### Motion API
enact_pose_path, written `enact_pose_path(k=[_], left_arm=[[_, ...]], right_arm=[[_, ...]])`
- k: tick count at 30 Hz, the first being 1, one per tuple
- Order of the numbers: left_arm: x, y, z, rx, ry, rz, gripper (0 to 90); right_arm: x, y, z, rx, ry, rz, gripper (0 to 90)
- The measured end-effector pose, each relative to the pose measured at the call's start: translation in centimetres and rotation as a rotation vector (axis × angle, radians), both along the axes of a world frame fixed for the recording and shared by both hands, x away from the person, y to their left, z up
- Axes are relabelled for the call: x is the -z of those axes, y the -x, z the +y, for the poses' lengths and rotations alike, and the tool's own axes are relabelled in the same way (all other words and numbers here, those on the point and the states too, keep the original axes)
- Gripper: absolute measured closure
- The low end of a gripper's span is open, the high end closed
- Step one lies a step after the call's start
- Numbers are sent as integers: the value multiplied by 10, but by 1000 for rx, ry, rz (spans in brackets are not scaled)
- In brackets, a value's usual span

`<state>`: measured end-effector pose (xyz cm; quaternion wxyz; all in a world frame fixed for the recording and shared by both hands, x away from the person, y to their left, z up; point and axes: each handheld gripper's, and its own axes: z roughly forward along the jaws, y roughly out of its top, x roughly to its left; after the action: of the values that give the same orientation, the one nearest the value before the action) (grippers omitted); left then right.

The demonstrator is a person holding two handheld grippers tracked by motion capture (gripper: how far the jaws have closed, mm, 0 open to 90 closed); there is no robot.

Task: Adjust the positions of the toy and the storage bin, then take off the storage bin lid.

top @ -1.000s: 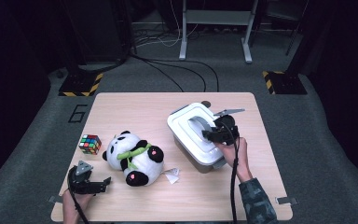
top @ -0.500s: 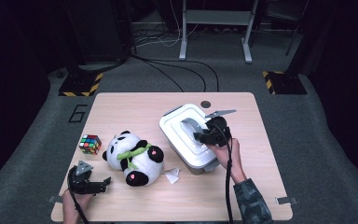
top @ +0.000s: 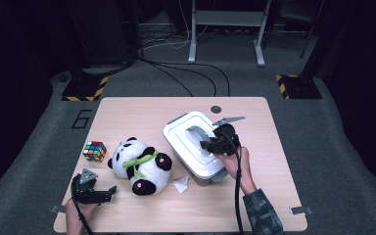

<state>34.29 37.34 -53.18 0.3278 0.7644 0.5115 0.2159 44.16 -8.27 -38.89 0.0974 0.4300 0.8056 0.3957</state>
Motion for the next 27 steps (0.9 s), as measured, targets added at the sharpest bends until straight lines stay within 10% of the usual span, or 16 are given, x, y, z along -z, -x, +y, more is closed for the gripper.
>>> enact_pose_path(k=[11, 20, 27], left_arm=[[-1, 0, 1, 6, 0, 7, 13], [0, 0, 0, 2, 1, 2, 15], [0, 0, 0, 3, 3, 1, 15]], right_arm=[[-16, 8, 16, 10, 93, -129, 152], [-23, 0, 25, -8, 148, -163, 114], [-22, -10, 29, -26, 176, -169, 296]])
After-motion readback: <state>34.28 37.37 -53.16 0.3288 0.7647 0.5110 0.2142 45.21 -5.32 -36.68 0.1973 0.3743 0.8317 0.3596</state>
